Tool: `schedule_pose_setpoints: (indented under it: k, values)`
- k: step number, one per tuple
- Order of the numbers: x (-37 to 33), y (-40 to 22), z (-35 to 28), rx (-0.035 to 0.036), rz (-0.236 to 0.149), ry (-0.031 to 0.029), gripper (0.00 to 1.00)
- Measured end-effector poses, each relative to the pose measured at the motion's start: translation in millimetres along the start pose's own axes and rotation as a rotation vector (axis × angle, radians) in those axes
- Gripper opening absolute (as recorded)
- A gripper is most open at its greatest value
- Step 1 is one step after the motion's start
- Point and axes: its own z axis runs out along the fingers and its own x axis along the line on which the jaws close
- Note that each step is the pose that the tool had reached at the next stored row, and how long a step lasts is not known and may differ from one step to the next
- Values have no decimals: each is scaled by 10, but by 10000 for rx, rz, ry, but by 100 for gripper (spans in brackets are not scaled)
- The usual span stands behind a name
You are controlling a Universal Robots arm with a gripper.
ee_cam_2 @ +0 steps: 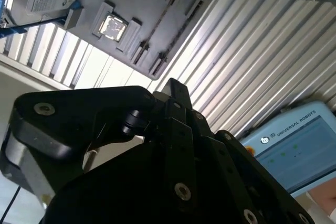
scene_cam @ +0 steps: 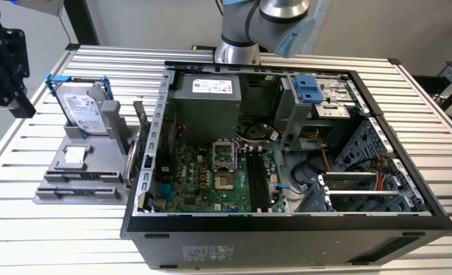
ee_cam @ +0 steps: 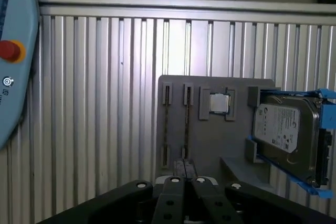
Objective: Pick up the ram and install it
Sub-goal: 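Pick up the ram and move it above insertion slot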
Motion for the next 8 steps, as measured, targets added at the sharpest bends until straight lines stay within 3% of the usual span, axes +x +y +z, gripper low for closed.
schedule_pose_setpoints:
  k: [6,7,8]
  values:
    - [0,0,0,0,22,0,0]
    - [0,0,0,1,25,0,100]
    - [0,0,0,0,29,0,100]
